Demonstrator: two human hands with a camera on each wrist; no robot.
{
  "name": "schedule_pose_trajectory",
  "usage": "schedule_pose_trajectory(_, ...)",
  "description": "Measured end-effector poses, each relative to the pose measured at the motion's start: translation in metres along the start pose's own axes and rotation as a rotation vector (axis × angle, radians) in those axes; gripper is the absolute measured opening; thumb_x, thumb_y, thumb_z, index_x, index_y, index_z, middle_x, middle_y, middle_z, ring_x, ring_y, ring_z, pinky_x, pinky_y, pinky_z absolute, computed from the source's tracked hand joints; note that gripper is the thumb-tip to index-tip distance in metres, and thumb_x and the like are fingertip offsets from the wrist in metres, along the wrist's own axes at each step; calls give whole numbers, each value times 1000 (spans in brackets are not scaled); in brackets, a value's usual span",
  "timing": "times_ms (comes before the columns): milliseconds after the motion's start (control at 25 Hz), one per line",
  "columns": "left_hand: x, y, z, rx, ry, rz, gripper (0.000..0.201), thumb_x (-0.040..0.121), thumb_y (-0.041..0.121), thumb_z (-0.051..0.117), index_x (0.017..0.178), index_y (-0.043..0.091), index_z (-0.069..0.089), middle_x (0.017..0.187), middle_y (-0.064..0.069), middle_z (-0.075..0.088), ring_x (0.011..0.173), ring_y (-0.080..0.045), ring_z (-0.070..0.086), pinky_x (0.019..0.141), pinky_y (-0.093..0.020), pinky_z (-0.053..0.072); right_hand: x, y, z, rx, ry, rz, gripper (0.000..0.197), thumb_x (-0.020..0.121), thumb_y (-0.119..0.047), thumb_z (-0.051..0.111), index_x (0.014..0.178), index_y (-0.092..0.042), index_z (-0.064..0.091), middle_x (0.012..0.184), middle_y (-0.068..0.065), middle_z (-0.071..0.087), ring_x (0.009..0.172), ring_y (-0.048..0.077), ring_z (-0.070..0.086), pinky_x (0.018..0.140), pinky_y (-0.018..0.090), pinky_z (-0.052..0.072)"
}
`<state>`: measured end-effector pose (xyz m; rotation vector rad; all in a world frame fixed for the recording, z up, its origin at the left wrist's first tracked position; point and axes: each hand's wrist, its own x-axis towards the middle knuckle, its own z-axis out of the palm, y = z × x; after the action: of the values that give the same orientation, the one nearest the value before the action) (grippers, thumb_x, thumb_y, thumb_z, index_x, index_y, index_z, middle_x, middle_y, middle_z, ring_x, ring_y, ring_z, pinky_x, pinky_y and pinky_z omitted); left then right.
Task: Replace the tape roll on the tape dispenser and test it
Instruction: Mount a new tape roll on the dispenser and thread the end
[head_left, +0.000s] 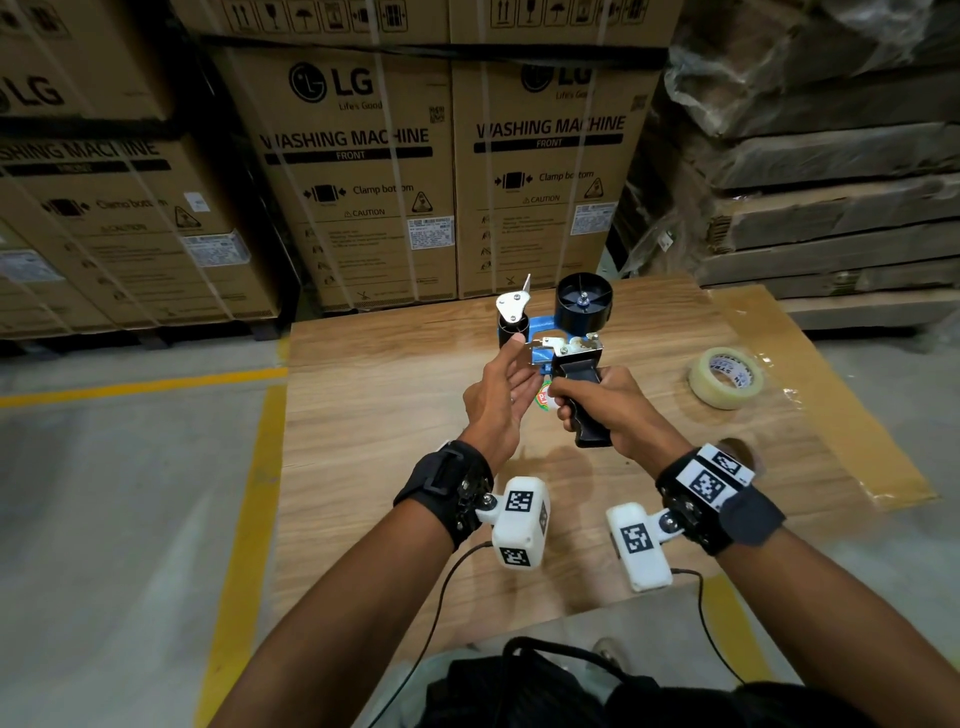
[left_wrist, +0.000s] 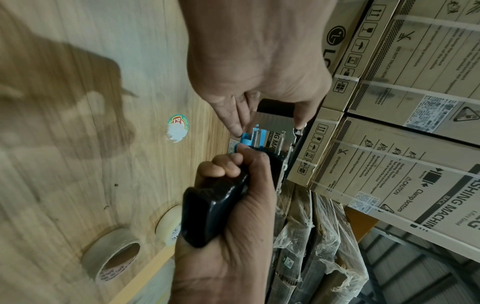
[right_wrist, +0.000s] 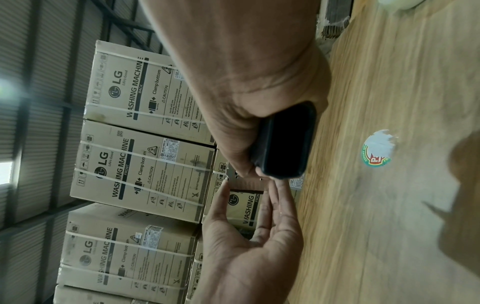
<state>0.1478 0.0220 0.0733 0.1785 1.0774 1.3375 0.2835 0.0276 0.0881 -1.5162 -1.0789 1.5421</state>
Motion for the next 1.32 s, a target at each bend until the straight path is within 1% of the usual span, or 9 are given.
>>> schedule_pose_trajectory(160,-3,-12,1,-14,-1,23,37,81,27,82,105,1,72,103,-17,78,99,-23,76,101,-38,56,1,0,3,42,15,-16,2,86,2,69,87,0,69,66,10,59,52,15,55,47,25,49)
schedule_pose_trajectory(320,-7,-20,4,-31,47,53,29,80,26,83,93,3,73,99,-18,78,94,-22,77,97,-37,58,5,8,4,39,23,-40,5,86,0,70,90,1,70,67,11,60,53,16,56,49,27,49)
schedule_pose_trajectory(480,-1,-20,-8,31,-6,62,33,80,29,84,97,3,73,102,-17,78,96,-21,76,98,-36,57,12,23,5,40,39,-51,5,84,-6,74,86,-1,72,65,10,63,53,17,58,51,28,50)
schedule_pose_trajectory(560,4,-20,-20,107,-36,65,39,80,36,83,99,5,72,107,-16,77,99,-21,76,98,-35,57,16,31,4,36,39,-41,7,83,-8,75,84,-1,72,64,10,63,53,19,58,52,29,50)
schedule_pose_trajectory(640,10,-19,-34,194,-18,73,52,81,51,78,106,6,69,109,-12,74,104,-23,73,97,-36,58,19,40,5,32,35,-18,7,82,-8,75,83,-1,72,64,11,64,54,21,59,53,29,51)
schedule_pose_trajectory(760,23,-17,-60,318,41,73,65,92,62,56,119,4,67,111,-12,73,103,-27,72,93,-41,58,21,55,8,13,41,25,5,82,-6,75,81,-2,71,65,12,65,54,20,60,53,30,51)
schedule_pose_trajectory(920,39,-10,-103,533,33,126,65,93,68,47,108,11,75,101,-8,78,92,-26,72,78,-38,56,29,80,11,-19,45,65,10,83,-5,76,77,1,71,65,15,66,49,21,61,48,28,52)
schedule_pose_trajectory(1120,45,-5,-132,834,25,167,57,98,60,45,100,12,76,99,-9,77,82,-23,66,71,-36,52,39,113,17,-119,5,127,12,84,-7,80,79,1,73,65,16,70,51,22,66,50,29,56)
schedule_pose_trajectory(1320,50,-8,-151,942,47,155,52,101,54,45,98,12,76,95,-6,75,79,-20,63,67,-33,50,45,144,27,-157,18,183,14,84,-7,79,80,6,73,66,17,72,48,22,65,50,29,55)
